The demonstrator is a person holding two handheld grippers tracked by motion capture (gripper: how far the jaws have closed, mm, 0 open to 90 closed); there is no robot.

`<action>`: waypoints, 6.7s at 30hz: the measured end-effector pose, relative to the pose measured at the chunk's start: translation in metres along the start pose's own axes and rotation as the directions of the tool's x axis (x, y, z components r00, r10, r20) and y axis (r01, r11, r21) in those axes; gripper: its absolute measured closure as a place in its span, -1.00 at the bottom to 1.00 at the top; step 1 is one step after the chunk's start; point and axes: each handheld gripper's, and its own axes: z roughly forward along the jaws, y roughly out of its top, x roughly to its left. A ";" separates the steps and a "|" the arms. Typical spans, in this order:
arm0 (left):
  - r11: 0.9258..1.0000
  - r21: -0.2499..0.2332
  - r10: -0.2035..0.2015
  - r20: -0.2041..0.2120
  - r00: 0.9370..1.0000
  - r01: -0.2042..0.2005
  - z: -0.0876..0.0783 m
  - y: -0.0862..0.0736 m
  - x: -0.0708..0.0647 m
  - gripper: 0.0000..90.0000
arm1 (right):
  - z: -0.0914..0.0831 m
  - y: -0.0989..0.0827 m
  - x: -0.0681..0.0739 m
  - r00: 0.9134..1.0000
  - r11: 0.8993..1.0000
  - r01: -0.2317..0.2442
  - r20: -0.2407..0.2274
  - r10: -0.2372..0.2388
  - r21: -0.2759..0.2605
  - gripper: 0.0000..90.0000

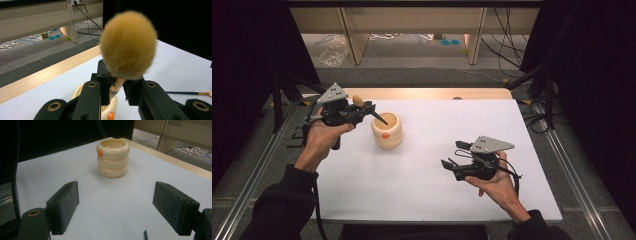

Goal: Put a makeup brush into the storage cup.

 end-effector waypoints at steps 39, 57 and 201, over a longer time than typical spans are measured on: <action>0.995 0.078 -0.059 -0.035 0.998 0.061 0.043 -0.005 0.021 0.71 | 0.000 -0.001 -0.001 1.000 1.000 0.004 -0.002 -0.004 0.009 -0.50; 0.991 0.108 -0.075 -0.034 0.997 0.079 0.056 -0.009 0.025 0.71 | 0.000 -0.001 -0.002 1.000 1.000 0.004 -0.002 -0.004 0.012 -0.50; 0.996 -0.022 -0.083 0.043 0.996 0.084 -0.039 -0.084 -0.070 -0.59 | -0.003 0.000 -0.010 1.000 1.000 0.015 0.022 -0.015 0.004 -0.51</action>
